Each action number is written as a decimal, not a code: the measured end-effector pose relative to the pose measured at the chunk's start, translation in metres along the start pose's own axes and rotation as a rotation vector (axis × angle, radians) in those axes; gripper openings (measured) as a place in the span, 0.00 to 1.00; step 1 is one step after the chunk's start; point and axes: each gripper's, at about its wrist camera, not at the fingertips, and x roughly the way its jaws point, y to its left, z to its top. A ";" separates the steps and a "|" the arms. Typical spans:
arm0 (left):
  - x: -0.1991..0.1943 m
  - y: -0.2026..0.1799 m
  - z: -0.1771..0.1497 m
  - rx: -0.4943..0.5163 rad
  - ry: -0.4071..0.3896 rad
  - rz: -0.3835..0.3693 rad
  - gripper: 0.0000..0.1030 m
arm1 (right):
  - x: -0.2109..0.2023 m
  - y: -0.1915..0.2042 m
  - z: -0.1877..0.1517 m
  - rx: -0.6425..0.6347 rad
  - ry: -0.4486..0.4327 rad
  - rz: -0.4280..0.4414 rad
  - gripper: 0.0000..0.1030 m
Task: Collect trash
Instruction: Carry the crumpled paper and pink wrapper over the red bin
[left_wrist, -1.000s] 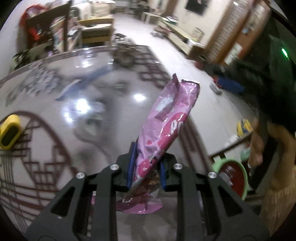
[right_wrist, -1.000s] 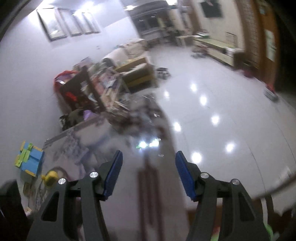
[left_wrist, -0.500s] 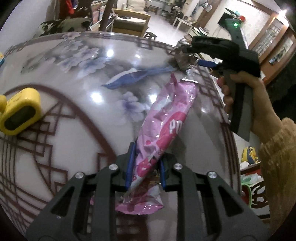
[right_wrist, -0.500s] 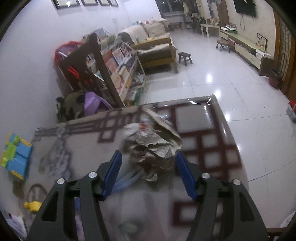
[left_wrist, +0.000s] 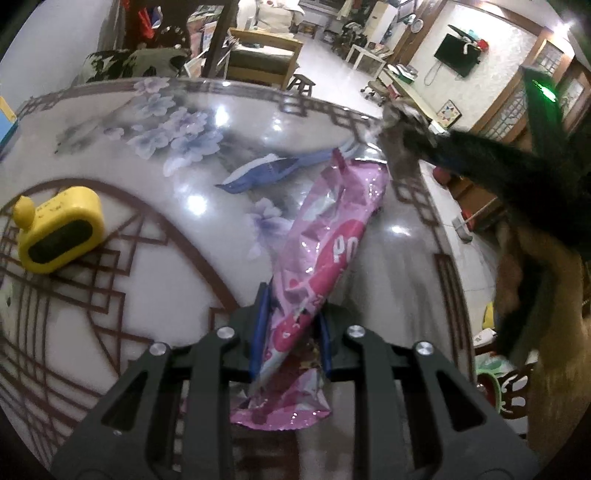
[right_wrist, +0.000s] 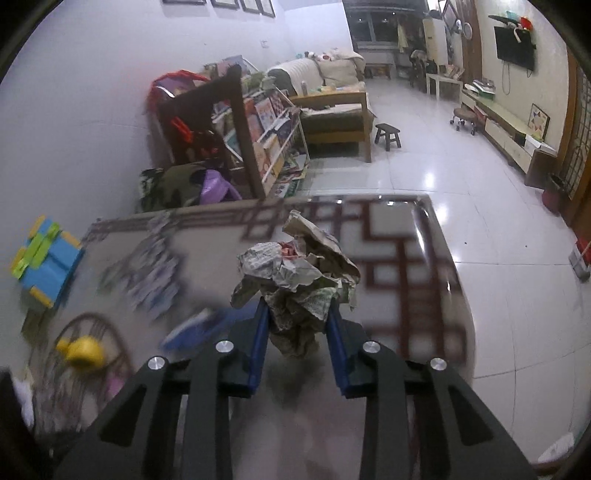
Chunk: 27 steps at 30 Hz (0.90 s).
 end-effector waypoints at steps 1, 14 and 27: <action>-0.003 -0.003 -0.001 0.006 -0.001 -0.003 0.21 | -0.015 0.003 -0.012 0.010 -0.008 0.002 0.28; -0.081 -0.047 -0.032 0.123 -0.035 -0.074 0.21 | -0.178 0.018 -0.138 0.201 -0.059 -0.099 0.29; -0.148 -0.117 -0.086 0.302 -0.055 -0.167 0.21 | -0.305 0.005 -0.223 0.409 -0.148 -0.192 0.30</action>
